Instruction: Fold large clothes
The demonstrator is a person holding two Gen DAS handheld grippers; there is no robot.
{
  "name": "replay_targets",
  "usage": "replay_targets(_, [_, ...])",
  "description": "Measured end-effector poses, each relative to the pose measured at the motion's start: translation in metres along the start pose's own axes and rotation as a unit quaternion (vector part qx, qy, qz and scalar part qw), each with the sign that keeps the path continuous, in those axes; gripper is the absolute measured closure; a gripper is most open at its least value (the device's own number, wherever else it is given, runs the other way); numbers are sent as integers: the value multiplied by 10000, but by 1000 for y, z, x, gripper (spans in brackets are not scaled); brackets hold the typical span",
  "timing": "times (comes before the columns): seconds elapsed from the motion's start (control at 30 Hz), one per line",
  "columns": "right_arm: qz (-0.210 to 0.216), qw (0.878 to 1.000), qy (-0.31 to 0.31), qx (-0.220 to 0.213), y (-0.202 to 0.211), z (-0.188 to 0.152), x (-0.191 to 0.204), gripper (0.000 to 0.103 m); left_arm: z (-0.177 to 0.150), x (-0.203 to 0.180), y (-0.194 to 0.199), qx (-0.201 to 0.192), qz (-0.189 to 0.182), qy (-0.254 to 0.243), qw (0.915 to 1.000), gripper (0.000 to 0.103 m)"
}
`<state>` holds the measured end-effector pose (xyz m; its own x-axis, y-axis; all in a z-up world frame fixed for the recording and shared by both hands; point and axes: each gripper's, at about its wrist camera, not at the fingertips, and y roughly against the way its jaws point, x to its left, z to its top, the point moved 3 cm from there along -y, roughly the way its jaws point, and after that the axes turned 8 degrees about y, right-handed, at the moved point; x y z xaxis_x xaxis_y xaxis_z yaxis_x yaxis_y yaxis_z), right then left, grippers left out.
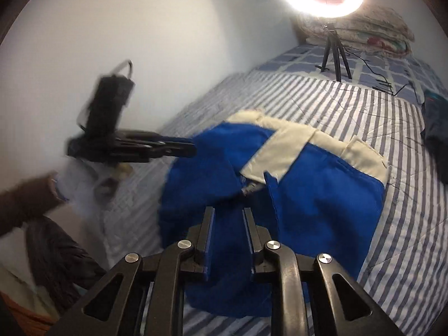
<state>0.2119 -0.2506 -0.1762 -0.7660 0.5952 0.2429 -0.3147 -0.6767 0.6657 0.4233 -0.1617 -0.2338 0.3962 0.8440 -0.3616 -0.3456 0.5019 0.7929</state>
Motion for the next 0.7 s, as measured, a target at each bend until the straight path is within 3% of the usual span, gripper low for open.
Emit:
replay_targets(0.13, [-309,9980,-535,98,-20,-9,-33,85,-9,1,-19,176,188,-129,9996,78])
replay_targets(0.27, [-70,9895,-1397,361,-43,-35,-64,87,-18,7,-32,245,266,-294,9989,78])
replay_targets(0.37, [-72,9890,-1424,402,-37,-35,-64,87,-18,7,-30,263,247,-316,9988,78])
replay_targets(0.47, [-90,9909,-1342,83,-7,-29,-61,78,-13,11,-14,193,40,-116,9997,77])
replay_targets(0.53, [-226,9908,-1316,-196,17,-30,-62,65,-4,18,7,-34,-191,63,9998,62])
replay_targets(0.6, [-503,9891,-1300,-474,40,-35,-68,48,5,31,23,-303,-258,261,9989,35])
replay_targets(0.7, [-775,9841,-1474,-612,58,-44,-87,38,21,66,34,-518,-471,1011,9924,34])
